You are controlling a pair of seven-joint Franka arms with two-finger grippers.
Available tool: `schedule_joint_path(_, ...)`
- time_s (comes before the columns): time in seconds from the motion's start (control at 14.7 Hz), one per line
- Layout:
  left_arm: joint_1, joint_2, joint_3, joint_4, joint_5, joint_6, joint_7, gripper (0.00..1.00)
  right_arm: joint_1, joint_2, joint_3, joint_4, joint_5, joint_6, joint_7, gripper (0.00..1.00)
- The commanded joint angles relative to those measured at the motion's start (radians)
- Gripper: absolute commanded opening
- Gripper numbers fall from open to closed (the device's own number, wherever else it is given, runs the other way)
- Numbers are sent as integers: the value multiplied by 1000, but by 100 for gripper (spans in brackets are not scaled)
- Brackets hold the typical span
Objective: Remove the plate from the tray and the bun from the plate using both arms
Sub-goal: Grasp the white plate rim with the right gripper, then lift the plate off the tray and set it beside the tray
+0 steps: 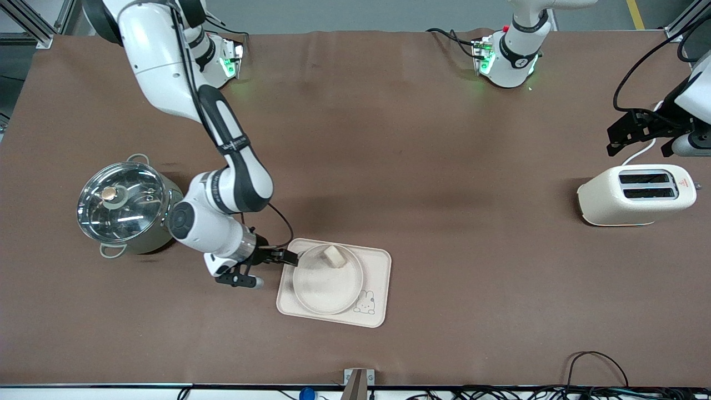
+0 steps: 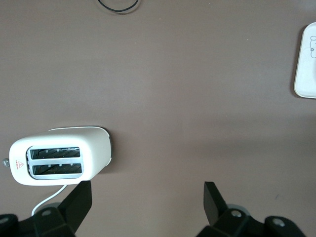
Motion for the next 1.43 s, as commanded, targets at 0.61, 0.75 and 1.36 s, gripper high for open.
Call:
schedule_joint_path(0.61,4,9,1,27,-14,-23,17,100,-3,215,3,251,26,6,17,33)
schedule_joint_path(0.75,3,9,0,27,-14,-23,17,100,1,215,5,251,26,6,17,2)
schedule_joint_path(1.36,4,9,1,27,-14,-23,17,100,-160,148,192,173,67,6,-194,0)
